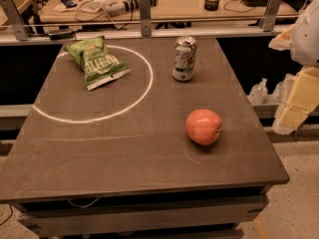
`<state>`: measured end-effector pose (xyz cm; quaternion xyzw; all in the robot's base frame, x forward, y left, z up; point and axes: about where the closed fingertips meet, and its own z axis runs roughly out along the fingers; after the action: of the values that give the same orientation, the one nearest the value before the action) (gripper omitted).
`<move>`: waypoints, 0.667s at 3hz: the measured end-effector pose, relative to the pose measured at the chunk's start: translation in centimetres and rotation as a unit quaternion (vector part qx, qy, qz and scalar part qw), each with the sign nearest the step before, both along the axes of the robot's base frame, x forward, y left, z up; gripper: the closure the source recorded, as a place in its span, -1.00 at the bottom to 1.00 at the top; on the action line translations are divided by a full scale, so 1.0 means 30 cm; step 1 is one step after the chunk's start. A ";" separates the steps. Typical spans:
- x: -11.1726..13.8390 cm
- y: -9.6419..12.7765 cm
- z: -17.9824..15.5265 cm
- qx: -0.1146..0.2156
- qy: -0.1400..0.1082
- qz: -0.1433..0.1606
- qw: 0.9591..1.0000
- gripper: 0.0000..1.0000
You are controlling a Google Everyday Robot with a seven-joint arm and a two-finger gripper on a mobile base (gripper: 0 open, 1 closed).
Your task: Move 7up can near green jalapeno chip bag
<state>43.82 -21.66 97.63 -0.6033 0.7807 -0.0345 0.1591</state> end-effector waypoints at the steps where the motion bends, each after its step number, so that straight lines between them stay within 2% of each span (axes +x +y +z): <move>1: 0.000 0.000 0.000 0.000 0.000 0.000 1.000 -1.00; 2: 0.050 -0.010 0.025 0.028 -0.017 -0.014 0.999 -1.00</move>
Offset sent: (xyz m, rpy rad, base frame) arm 0.0365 -0.0091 0.0142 0.1387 -0.0599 -0.0662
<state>45.32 -21.95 98.38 -0.5873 0.7867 -0.0245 0.1886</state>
